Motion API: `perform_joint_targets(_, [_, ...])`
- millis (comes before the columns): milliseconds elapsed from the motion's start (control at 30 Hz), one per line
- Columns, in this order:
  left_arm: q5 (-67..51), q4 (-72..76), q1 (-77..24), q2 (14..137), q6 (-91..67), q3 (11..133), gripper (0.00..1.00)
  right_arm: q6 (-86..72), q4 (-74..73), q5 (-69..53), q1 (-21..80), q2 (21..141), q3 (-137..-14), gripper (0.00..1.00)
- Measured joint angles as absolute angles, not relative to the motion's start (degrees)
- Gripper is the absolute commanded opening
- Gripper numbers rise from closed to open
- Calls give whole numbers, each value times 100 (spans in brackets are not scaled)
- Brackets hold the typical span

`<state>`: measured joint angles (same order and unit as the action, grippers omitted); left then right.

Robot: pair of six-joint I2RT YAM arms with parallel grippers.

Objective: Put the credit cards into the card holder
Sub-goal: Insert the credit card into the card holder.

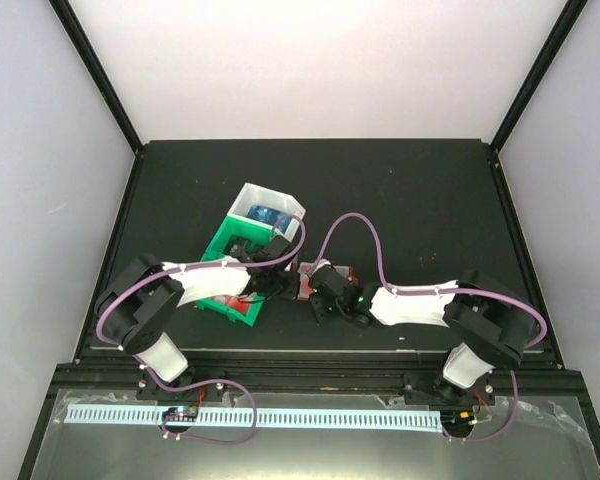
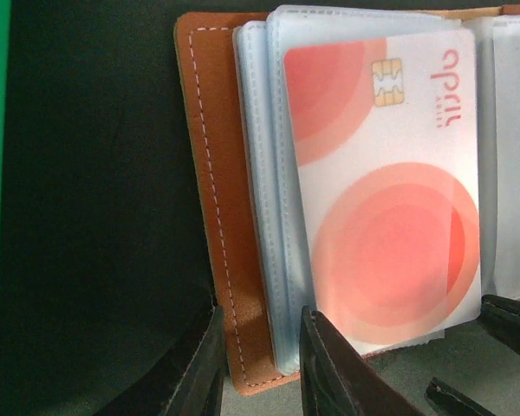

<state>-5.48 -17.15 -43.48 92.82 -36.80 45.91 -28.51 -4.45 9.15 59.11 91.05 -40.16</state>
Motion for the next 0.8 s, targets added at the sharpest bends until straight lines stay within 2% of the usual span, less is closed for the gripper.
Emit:
perform_joint_targets(267, [-519, -1673, -4344, 9260, -3684, 4560, 26, -3400, -196, 1041, 5911, 9026, -3942, 33])
perform_joint_targets(433, [-530, -1680, -4340, 9194, -3680, 4547, 32, -3662, -239, 1044, 5911, 8829, -3933, 34])
perform_joint_targets(600, [-600, -1737, -4340, 8790, -3664, 4547, 43, -3900, -366, 1055, 5905, 8313, -3857, 37])
perform_joint_targets(800, [-701, -2029, -4309, 8117, -3444, 4718, 63, -4265, -722, 1214, 5647, 7363, -3758, 42])
